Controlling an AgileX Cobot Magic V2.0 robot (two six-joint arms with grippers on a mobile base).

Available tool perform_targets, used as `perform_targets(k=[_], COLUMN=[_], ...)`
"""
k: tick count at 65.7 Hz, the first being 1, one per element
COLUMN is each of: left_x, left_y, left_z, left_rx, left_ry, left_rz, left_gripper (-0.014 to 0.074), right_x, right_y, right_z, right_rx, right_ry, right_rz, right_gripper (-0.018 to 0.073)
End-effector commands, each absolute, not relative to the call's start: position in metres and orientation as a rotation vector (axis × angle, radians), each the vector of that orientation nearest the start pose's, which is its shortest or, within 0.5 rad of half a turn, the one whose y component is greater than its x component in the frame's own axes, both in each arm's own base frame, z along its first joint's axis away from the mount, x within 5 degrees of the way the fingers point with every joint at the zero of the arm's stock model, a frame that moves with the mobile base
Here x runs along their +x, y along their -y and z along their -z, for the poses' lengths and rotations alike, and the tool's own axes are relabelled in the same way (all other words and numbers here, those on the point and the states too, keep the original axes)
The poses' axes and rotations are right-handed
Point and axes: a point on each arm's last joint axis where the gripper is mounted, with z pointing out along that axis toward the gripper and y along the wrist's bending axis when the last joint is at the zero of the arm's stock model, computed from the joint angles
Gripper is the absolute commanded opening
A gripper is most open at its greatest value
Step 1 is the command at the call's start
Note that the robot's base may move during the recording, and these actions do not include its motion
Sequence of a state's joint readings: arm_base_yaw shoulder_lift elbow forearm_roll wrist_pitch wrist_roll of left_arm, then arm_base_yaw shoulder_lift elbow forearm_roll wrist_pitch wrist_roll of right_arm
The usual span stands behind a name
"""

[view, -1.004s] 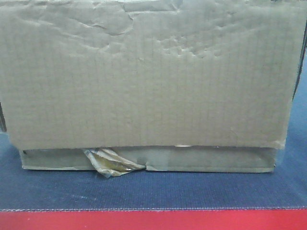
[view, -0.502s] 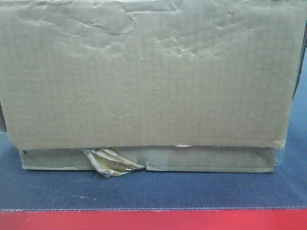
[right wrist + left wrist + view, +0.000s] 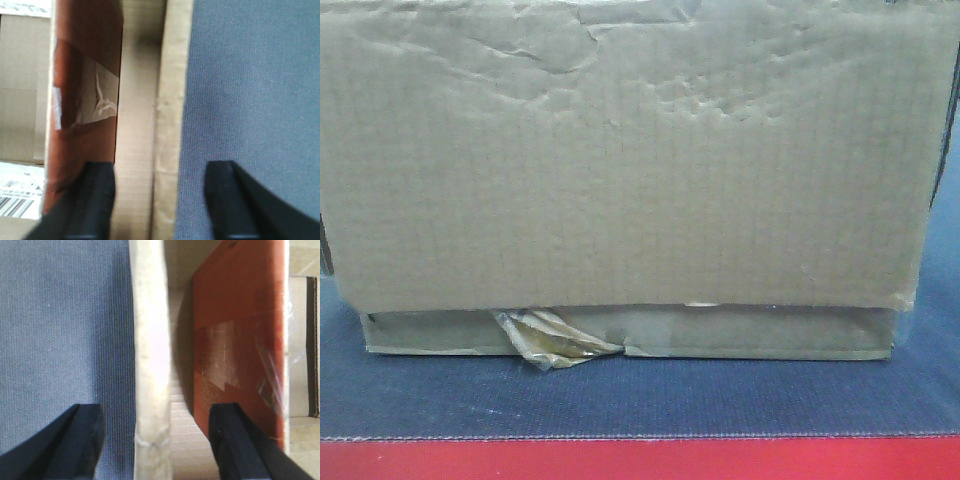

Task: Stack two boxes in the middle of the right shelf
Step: 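Lift the stacked boxes off the bench with both grippers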

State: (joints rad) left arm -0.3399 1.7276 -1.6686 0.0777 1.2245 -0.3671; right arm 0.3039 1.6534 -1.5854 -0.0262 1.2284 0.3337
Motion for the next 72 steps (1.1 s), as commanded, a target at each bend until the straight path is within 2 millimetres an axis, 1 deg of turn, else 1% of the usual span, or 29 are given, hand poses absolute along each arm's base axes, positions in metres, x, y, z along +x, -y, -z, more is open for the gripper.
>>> perform_targets(k=[1,3,5,9,10,16,21,24,29,34,41,46,51,58,64,72], left_x=[0.344,0.344,0.344,0.344,0.344,0.344,0.342,0.338,0.330,0.324,0.321,0.321,0.323,0.328,0.332,0.339], left_y=[0.117,0.117,0.117,0.117,0.117,0.115,0.114,0.113,0.114,0.114,0.113,0.109,0.106,0.103,0.102,0.099], left_z=[-0.344,-0.344,-0.344,-0.344,-0.344,-0.345,-0.350,-0.360,-0.372,-0.383,-0.397,-0.411,-0.426,-0.443,-0.455,-0.464], left_rx=[-0.012,-0.018,-0.027,-0.030,-0.029,-0.080,-0.126,-0.171,-0.183,-0.176,-0.185,-0.200,-0.208,-0.189,-0.151,-0.114], left_ry=[-2.750,-2.751,-2.751,-2.751,-2.750,-2.736,-2.692,-2.628,-2.562,-2.528,-2.488,-2.444,-2.377,-2.253,-2.145,-2.035], left_rz=[0.090,0.093,0.095,0.096,0.092,0.048,-0.024,-0.094,-0.139,-0.124,-0.091,-0.081,-0.068,-0.065,-0.084,-0.087], left_gripper=[0.0206,0.0151,0.0071,-0.0078,-0.0117,-0.0111,-0.0111,-0.0111,-0.0111,-0.0111,-0.0111,-0.0111,-0.0111,-0.0111,-0.0111,-0.0111], right_x=[0.329,0.329,0.329,0.330,0.330,0.331,0.331,0.331,0.333,0.336,0.339,0.342,0.345,0.346,0.345,0.343], right_y=[-0.100,-0.100,-0.100,-0.099,-0.099,-0.096,-0.096,-0.098,-0.100,-0.101,-0.101,-0.099,-0.098,-0.098,-0.096,-0.094], right_z=[-0.342,-0.342,-0.342,-0.342,-0.342,-0.342,-0.342,-0.343,-0.346,-0.350,-0.361,-0.373,-0.396,-0.422,-0.447,-0.471], right_rx=[0.032,0.032,0.032,0.028,0.034,0.057,0.068,0.070,0.066,0.066,0.064,0.054,0.048,0.041,0.039,0.037], right_ry=[-2.782,-2.782,-2.782,-2.778,-2.777,-2.770,-2.770,-2.762,-2.704,-2.641,-2.577,-2.507,-2.401,-2.273,-2.165,-2.061], right_rz=[-0.119,-0.119,-0.119,-0.097,-0.095,-0.065,-0.067,-0.060,-0.041,-0.009,-0.018,-0.001,-0.013,-0.040,-0.053,-0.061], right_gripper=[0.0116,0.0041,-0.0037,-0.0159,-0.0168,-0.0152,-0.0152,-0.0152,-0.0152,-0.0152,-0.0152,-0.0152,-0.0152,-0.0152,-0.0152,-0.0152])
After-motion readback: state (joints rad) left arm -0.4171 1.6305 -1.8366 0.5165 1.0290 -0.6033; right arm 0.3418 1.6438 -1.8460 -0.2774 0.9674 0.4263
